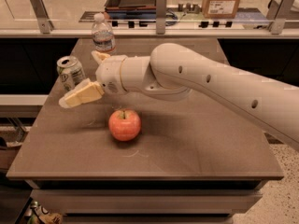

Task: Knock 7up can over

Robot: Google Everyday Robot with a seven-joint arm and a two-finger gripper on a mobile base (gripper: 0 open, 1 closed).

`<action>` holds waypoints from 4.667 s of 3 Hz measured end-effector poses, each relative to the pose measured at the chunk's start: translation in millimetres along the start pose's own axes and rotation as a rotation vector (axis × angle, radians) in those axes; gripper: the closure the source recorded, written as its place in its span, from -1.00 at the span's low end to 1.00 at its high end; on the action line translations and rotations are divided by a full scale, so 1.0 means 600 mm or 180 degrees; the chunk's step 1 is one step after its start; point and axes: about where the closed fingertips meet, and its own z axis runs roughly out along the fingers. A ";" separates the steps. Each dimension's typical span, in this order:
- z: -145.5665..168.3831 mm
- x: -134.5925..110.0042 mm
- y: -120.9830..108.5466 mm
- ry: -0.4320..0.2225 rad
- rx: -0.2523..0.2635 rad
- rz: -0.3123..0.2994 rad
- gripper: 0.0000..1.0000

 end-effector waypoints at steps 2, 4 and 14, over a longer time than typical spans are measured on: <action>0.048 -0.009 -0.020 -0.0085 -0.0043 -0.0001 -1.00; 0.072 -0.009 -0.027 -0.0148 -0.0103 0.0012 -0.21; -0.027 -0.003 -0.074 0.1313 0.0102 -0.0314 1.00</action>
Offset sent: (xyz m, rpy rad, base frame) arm 0.0351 0.0355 -0.0012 0.0399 -0.0036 0.0231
